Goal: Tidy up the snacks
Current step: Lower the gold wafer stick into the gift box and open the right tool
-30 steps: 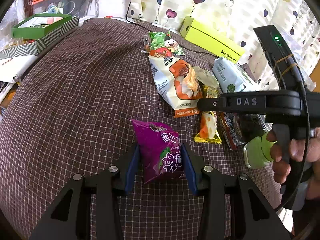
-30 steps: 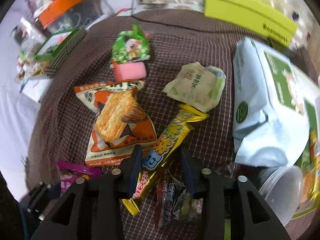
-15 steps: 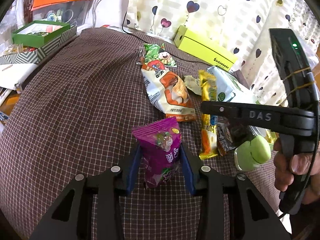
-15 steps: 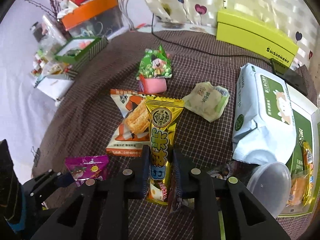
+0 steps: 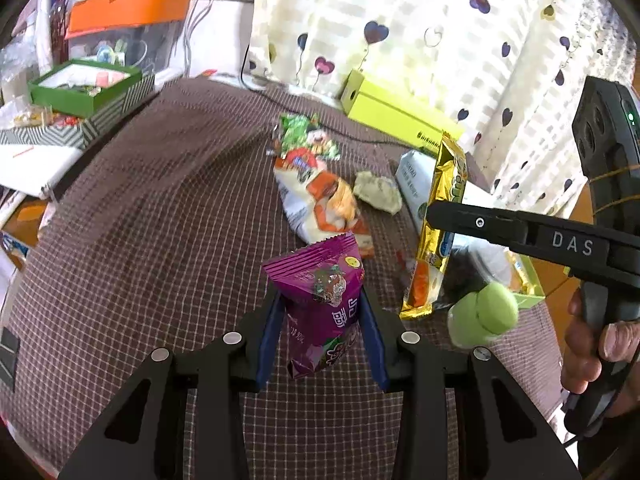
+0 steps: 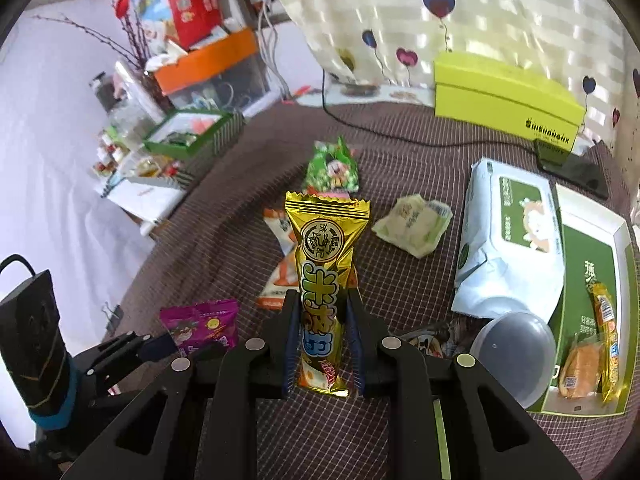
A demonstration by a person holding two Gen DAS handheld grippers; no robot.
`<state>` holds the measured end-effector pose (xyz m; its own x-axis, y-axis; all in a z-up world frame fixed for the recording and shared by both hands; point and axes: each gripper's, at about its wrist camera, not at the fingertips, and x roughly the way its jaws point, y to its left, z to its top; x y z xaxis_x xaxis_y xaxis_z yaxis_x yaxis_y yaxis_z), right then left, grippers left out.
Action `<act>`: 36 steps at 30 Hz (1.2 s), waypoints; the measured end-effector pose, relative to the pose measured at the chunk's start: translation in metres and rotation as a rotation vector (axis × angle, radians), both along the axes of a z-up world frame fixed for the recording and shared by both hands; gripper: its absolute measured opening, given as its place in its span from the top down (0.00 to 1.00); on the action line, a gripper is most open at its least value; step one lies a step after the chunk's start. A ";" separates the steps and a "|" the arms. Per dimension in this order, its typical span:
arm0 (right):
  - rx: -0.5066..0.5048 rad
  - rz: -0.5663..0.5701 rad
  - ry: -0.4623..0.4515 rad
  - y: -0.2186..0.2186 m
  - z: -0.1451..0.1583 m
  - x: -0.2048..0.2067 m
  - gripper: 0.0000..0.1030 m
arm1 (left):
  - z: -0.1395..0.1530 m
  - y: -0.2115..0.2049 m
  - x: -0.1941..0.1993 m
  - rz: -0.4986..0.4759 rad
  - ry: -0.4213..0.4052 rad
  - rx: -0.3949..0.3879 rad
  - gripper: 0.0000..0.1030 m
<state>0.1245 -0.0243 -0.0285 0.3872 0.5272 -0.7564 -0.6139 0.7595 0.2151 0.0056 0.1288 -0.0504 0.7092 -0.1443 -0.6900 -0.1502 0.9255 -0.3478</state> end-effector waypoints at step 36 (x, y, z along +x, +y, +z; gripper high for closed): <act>0.139 -0.292 -0.147 -0.169 0.066 -0.001 0.80 | 0.087 -0.092 0.050 -0.212 -0.161 0.050 0.62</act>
